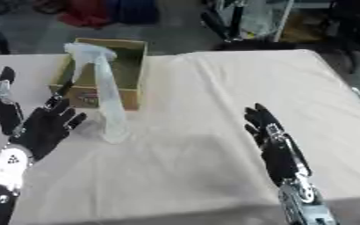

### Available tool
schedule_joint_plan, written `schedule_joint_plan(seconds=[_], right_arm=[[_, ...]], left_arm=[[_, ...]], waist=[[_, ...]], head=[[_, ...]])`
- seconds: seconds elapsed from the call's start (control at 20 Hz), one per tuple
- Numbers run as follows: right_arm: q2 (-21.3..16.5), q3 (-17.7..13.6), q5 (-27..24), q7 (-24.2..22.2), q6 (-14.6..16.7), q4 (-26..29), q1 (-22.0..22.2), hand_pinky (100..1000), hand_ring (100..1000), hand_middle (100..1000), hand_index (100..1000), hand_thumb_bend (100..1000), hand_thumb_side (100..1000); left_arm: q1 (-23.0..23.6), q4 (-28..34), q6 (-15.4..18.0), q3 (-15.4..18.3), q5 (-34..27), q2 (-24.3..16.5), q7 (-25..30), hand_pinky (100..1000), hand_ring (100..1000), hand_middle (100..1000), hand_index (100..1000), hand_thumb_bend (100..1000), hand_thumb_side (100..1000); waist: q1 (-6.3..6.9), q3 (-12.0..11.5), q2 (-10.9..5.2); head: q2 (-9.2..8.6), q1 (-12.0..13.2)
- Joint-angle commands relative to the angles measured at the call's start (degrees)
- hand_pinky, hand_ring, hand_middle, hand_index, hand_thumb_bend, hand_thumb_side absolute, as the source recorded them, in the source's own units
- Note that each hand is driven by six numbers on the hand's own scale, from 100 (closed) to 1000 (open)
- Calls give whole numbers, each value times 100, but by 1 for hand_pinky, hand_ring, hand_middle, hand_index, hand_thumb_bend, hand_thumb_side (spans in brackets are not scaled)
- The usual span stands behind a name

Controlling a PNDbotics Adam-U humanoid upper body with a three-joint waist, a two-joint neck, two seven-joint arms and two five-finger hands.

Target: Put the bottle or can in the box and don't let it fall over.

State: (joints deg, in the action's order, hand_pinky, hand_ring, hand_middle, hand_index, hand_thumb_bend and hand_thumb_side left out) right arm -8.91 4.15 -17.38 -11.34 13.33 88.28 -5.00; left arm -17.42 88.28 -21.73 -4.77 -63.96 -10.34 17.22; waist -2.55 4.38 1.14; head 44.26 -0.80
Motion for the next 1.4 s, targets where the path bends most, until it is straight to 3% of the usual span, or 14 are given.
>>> schedule_joint_plan(seconds=[0.05, 0.85, 1.4], right_arm=[[-96, -2, 3, -21, 2, 162, -65, 1000, 995, 921, 986, 100, 805], [-105, -156, -101, 110, 30, 163, -67, 1000, 985, 849, 976, 100, 795], [-112, -323, -14, 292, 76, 167, -59, 1000, 985, 858, 969, 100, 793]], left_arm=[[-182, 121, -118, -113, -306, -137, -59, 541, 211, 215, 1000, 562, 967], [-549, 276, -286, -369, -577, -114, -259, 551, 236, 235, 1000, 520, 972], [-781, 385, -215, -355, -832, -54, -409, 547, 241, 237, 1000, 526, 951]], waist=[[14, 13, -79], [-2, 67, -105], [-18, 100, -130]], head=[[-14, -31], [-14, -54], [-14, -63]])
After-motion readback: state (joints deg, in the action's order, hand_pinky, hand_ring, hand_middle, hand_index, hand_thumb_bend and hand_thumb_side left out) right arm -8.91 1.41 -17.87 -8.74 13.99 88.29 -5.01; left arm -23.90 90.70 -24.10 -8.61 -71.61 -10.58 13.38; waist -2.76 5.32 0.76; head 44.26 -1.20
